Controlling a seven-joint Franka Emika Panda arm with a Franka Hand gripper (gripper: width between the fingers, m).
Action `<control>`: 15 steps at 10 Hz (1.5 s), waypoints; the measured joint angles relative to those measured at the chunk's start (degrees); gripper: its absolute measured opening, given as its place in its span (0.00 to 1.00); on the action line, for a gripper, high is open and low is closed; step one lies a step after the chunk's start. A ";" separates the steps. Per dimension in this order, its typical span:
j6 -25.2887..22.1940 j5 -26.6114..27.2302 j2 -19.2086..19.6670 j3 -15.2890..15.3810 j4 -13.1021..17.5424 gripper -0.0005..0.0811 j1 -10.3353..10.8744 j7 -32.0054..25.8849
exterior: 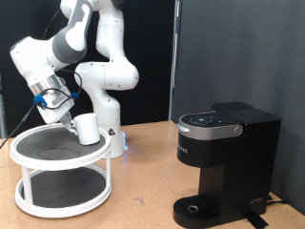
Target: Make a cup of coffee with the keurig machine
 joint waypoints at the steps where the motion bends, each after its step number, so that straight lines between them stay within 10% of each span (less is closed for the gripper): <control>1: -2.49 -0.12 -0.32 -0.26 1.01 0.01 -0.65 -0.14; 10: -15.49 1.83 -8.56 -0.57 5.13 0.01 -1.50 3.16; 15: -4.12 9.94 -9.24 12.46 0.02 0.01 0.33 18.68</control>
